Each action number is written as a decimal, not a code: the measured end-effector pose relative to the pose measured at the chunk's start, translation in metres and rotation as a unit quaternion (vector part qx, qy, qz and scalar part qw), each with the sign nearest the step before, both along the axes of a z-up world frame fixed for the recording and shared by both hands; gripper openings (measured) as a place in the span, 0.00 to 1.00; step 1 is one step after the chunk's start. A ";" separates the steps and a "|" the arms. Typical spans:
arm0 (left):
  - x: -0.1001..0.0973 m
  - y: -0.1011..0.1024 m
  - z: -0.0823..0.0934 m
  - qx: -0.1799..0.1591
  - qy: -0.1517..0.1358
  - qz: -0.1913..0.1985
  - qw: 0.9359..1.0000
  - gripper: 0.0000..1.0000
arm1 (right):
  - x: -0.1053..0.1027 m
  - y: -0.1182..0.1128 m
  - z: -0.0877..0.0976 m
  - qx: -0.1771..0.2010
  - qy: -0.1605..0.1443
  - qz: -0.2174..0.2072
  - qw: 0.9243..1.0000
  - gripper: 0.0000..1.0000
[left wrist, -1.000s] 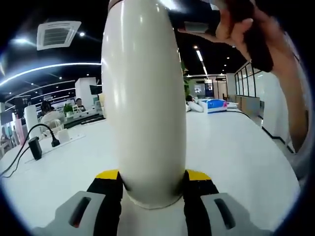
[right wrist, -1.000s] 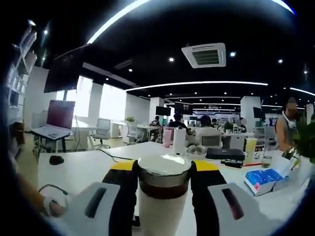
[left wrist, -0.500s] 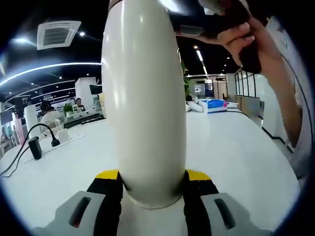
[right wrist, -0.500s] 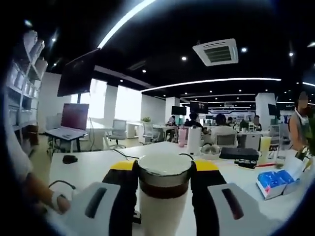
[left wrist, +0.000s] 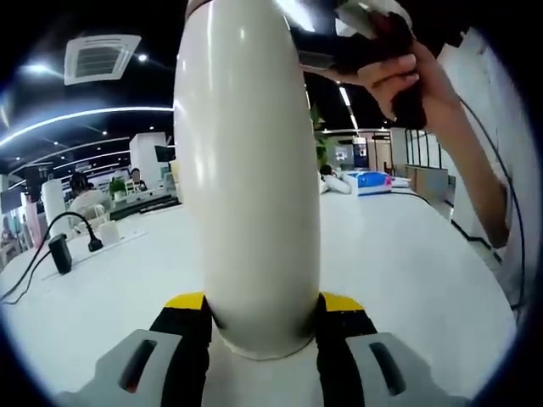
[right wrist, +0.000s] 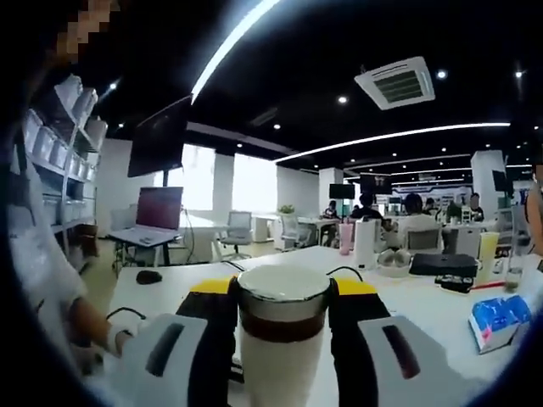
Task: Grasp the water cup twist off the cup lid place the cup lid on the table
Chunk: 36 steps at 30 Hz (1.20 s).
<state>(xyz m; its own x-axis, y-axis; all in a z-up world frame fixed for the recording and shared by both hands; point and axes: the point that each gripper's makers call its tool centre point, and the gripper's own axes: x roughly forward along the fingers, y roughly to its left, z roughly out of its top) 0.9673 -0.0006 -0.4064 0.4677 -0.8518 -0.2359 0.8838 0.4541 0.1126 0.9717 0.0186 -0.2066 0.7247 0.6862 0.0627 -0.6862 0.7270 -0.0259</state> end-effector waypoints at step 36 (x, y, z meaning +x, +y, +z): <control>0.002 -0.001 -0.002 -0.001 0.004 -0.001 1.000 0.50 | -0.004 0.010 -0.001 -0.008 0.007 0.311 0.950 0.45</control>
